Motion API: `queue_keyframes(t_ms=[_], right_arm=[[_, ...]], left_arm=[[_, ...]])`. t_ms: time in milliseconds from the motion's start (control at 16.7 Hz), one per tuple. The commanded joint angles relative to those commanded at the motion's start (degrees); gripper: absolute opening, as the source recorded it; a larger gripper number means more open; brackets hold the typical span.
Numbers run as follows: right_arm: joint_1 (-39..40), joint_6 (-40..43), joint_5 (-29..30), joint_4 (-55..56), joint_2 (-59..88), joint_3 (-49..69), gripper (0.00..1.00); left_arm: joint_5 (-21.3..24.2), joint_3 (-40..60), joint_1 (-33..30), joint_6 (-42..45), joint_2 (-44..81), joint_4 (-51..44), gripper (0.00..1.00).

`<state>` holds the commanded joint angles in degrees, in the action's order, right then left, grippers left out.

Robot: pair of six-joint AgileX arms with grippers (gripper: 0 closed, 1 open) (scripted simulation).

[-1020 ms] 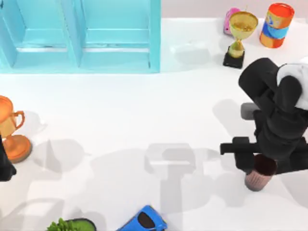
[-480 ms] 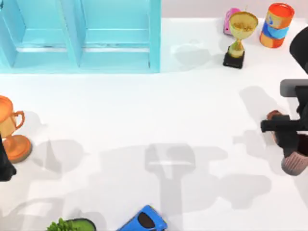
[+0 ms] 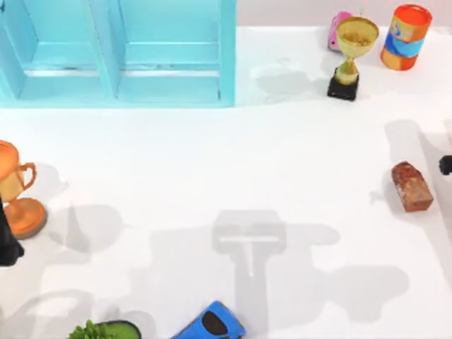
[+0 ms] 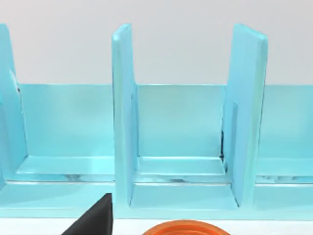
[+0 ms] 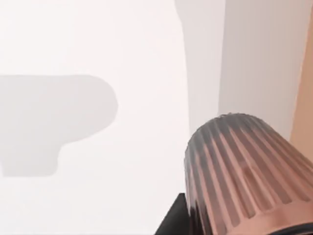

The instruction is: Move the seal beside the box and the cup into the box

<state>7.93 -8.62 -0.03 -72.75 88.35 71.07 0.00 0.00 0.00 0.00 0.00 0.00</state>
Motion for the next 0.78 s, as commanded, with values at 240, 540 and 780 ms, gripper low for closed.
queue_keyframes(t_ms=[240, 540, 780], right_arm=[[-1.82, 1.94, 0.08, 0.09, 0.14, 0.18, 0.00], [-16.97, 17.02, 0.19, 0.78, -0.89, -0.80, 0.00], [-33.14, 33.26, 0.32, 2.13, -1.88, -3.26, 0.00]], left_arm=[[0.00, 0.00, 0.00, 0.00, 0.00, 0.00, 1.00], [0.00, 0.00, 0.00, 0.00, 0.00, 0.00, 1.00], [0.00, 0.00, 0.00, 0.00, 0.00, 0.00, 1.00]])
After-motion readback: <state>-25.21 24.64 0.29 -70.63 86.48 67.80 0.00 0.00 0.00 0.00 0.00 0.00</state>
